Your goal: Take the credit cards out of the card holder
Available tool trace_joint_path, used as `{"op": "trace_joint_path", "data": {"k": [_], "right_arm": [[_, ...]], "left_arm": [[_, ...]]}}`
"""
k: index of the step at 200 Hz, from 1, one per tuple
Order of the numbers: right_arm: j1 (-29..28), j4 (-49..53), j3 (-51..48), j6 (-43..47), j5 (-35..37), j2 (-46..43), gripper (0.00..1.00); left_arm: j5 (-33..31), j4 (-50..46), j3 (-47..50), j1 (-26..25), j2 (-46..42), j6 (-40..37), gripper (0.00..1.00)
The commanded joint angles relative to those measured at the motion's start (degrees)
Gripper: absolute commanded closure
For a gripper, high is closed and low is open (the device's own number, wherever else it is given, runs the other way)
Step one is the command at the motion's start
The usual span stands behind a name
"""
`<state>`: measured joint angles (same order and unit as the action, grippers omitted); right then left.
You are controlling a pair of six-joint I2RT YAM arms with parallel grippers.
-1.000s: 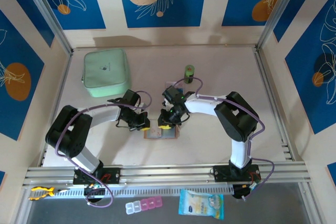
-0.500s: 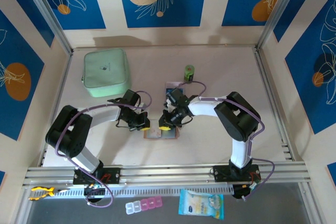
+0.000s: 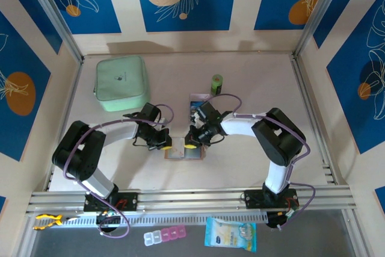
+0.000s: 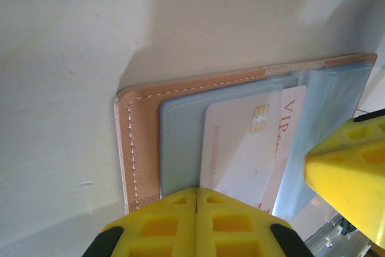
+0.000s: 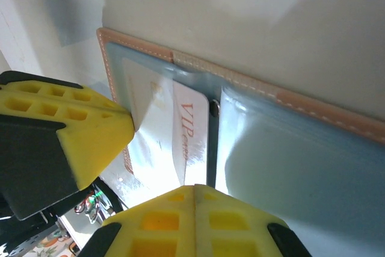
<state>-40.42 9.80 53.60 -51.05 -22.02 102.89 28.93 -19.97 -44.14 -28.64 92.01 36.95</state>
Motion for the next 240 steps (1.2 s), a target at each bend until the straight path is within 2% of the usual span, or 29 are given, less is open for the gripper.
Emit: {"op": "trace_joint_path", "data": {"k": [1, 29, 55, 77, 186, 240], "right_arm": [[0.67, 5.28, 0.07, 2.27, 1.18, -2.23, 0.94], [0.91, 6.51, 0.95, 3.84, -0.11, -1.97, 0.92], [0.10, 2.28, 1.15, 2.51, -2.89, -0.44, 0.84], [-0.70, 0.30, 1.48, 1.21, -2.96, 1.00, 0.80], [-1.22, -1.68, 2.33, 0.82, -3.72, 4.18, 0.79], [-0.97, -7.02, 0.54, -1.45, -5.77, 3.31, 0.85]], "left_arm": [[-2.26, -2.39, 0.95, -0.26, 1.00, -1.09, 1.00], [-2.04, -2.38, 0.84, -0.22, 0.98, -1.07, 1.00], [-2.21, -2.41, 0.69, -0.27, 1.24, -1.18, 1.00], [-2.12, -2.40, 0.81, -0.22, 1.42, -1.14, 1.00], [-1.51, -1.74, 1.08, -0.23, 1.83, -0.97, 1.00], [-1.64, -2.07, 0.90, -0.26, 1.62, -1.05, 1.00]]}}
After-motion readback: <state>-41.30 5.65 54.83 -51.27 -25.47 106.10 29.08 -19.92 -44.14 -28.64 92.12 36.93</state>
